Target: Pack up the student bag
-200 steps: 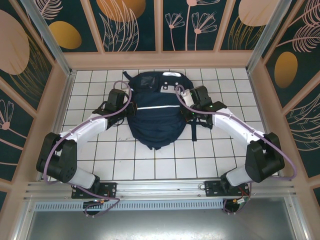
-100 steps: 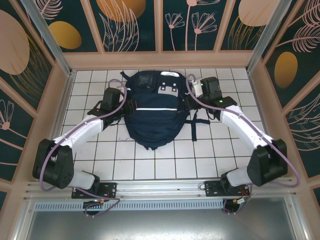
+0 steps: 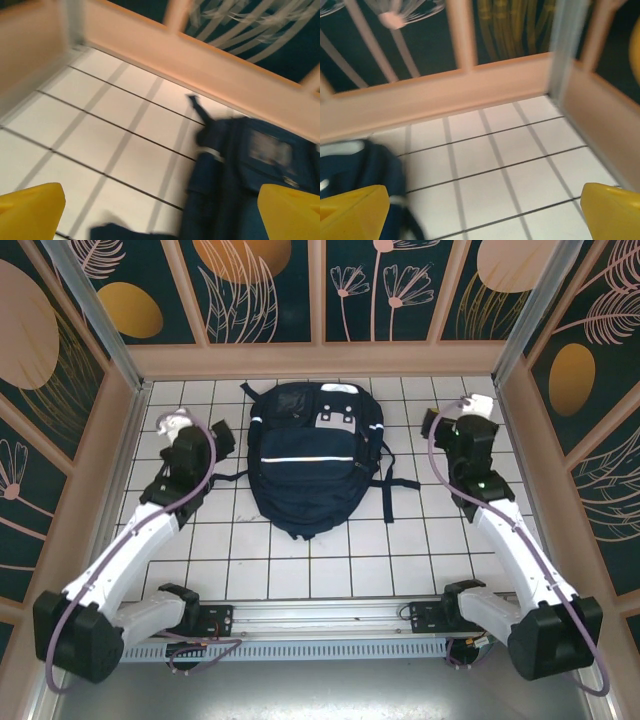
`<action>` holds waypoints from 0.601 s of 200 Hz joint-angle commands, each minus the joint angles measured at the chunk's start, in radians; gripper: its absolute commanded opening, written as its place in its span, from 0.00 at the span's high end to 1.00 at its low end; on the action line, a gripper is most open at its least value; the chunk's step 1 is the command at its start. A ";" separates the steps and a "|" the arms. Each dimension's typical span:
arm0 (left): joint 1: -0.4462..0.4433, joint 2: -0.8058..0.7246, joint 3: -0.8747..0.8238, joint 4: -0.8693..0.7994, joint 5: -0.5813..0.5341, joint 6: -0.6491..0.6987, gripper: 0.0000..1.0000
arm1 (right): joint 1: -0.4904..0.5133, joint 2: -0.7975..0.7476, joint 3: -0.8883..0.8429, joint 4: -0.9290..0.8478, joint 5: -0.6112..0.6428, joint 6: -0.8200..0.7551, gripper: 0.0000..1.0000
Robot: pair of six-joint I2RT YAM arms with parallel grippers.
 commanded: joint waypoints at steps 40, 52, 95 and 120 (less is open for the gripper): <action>0.069 -0.106 -0.327 0.343 -0.332 0.140 0.02 | -0.092 0.045 -0.382 0.522 0.147 0.031 0.01; 0.098 -0.094 -0.370 0.400 -0.329 0.169 0.01 | -0.104 0.086 -0.416 0.566 0.137 0.023 0.01; 0.176 -0.043 -0.565 0.798 -0.206 0.309 0.02 | -0.110 0.207 -0.519 0.822 0.069 -0.050 0.01; 0.187 -0.019 -0.620 0.981 -0.089 0.399 0.01 | -0.110 0.255 -0.546 0.932 -0.001 -0.071 0.01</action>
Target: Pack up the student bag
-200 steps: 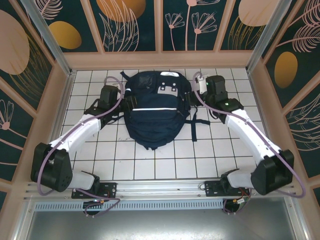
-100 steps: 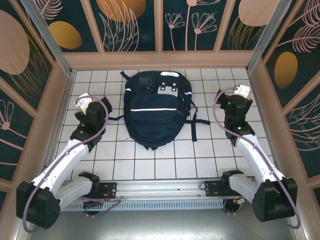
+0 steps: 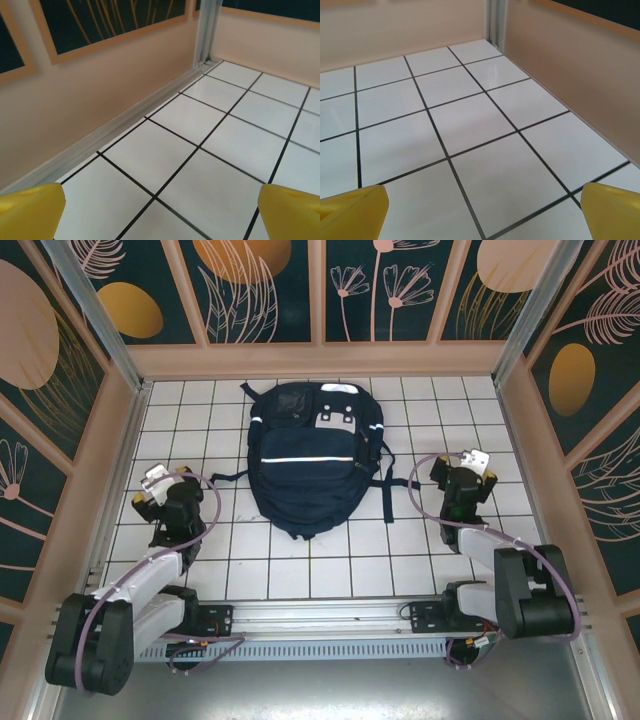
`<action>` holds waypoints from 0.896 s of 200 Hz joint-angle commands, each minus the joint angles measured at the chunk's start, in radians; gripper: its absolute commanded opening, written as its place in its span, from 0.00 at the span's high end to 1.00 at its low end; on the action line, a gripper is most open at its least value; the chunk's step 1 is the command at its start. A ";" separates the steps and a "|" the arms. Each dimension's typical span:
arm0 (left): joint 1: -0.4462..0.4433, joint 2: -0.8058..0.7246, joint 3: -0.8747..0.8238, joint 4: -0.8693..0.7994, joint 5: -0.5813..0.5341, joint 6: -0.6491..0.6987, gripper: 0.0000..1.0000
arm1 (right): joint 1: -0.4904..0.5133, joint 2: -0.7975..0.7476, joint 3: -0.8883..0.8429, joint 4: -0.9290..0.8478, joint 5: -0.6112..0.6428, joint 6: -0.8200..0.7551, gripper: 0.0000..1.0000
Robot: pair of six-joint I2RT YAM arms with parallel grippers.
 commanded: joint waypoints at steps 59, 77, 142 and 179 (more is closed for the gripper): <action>0.071 0.214 -0.075 0.606 0.343 0.228 0.02 | -0.014 0.167 -0.053 0.438 -0.225 -0.088 0.01; 0.076 0.281 -0.058 0.643 0.330 0.230 0.02 | -0.015 0.207 -0.060 0.485 -0.240 -0.098 0.01; 0.104 0.495 -0.020 0.804 0.459 0.230 0.01 | -0.063 0.232 -0.078 0.538 -0.312 -0.067 0.01; 0.119 0.504 -0.006 0.783 0.503 0.226 0.02 | -0.062 0.280 -0.107 0.628 -0.332 -0.080 0.01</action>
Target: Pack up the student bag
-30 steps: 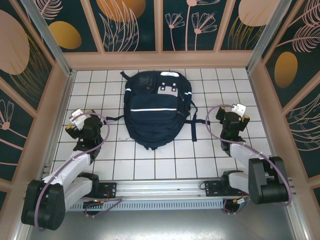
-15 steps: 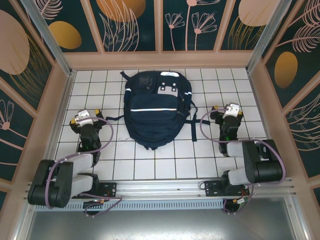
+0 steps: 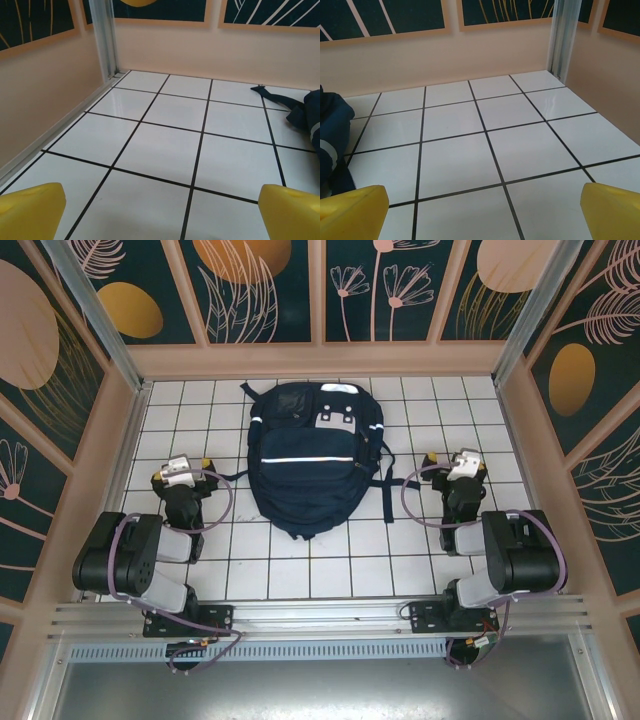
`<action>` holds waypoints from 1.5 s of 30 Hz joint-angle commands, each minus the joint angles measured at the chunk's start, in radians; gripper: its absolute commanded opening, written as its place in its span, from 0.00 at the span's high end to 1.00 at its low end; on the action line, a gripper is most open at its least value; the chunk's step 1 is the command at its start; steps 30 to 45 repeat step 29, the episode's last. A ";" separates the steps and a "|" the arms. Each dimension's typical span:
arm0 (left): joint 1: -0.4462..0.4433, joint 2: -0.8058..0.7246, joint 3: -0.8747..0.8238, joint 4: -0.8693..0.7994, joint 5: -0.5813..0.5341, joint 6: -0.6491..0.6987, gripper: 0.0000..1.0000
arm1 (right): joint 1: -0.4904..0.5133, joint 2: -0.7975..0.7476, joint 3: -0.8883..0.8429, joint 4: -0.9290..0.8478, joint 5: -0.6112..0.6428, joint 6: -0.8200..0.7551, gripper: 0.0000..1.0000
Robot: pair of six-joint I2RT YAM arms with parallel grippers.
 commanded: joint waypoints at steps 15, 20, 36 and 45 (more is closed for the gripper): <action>0.017 0.004 0.029 0.055 -0.035 -0.026 0.01 | -0.043 0.052 0.023 0.039 -0.046 0.053 0.01; 0.016 0.007 0.035 0.047 -0.030 -0.027 0.01 | -0.043 0.054 0.023 0.039 -0.046 0.052 0.01; 0.017 0.007 0.035 0.048 -0.029 -0.027 0.01 | -0.036 0.052 0.010 0.060 -0.065 0.038 0.01; 0.017 0.007 0.035 0.048 -0.029 -0.027 0.01 | -0.036 0.052 0.010 0.060 -0.065 0.038 0.01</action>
